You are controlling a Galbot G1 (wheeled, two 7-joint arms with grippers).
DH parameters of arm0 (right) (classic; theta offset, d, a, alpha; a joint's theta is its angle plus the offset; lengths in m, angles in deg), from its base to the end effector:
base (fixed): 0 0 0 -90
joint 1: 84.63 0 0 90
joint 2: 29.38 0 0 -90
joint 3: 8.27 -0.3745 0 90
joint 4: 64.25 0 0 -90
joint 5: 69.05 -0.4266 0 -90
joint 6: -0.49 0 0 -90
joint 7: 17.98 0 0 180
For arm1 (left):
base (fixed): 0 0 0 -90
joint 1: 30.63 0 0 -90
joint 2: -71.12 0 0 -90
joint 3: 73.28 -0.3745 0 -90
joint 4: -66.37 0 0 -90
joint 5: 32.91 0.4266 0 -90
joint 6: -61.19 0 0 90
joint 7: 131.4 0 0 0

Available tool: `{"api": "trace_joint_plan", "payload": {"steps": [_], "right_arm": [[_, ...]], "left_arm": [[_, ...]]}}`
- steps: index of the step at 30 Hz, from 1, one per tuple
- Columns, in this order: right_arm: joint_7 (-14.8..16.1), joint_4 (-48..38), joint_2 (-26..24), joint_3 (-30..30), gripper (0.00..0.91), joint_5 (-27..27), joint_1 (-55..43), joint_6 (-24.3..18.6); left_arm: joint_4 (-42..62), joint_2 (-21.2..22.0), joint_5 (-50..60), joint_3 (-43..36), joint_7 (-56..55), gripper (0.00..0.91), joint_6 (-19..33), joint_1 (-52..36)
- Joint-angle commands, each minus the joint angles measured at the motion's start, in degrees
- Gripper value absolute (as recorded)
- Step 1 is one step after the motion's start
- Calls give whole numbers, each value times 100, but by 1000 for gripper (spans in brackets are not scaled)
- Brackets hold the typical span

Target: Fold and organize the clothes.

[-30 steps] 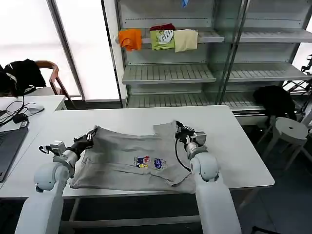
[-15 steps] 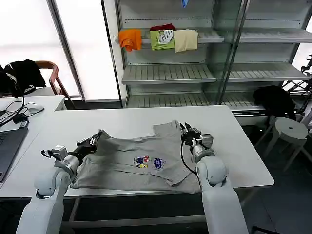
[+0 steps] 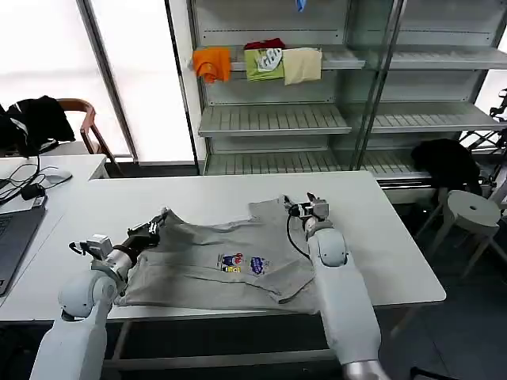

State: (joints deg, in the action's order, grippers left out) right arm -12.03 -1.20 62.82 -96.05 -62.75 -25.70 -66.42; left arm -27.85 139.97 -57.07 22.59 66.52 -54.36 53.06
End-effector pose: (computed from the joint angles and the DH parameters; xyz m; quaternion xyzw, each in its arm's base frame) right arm 0.6180 0.0365 -0.2894 0.0653 -0.9832 0.0429 0.1652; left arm 0.4541 0.1644 -0.2559 -0.1298 -0.9844 0.0498 0.1074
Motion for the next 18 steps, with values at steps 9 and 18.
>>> {"api": "trace_joint_plan", "payload": {"steps": [9, 18], "right_arm": [[568, -961, 280, -62, 0, 349, -262, -128], [638, -725, 280, -70, 0, 247, -63, -78]], "left_arm": [[165, 18, 45, -50, 38, 0, 37, -118], [153, 7, 26, -42, 62, 0, 91, -83]]}}
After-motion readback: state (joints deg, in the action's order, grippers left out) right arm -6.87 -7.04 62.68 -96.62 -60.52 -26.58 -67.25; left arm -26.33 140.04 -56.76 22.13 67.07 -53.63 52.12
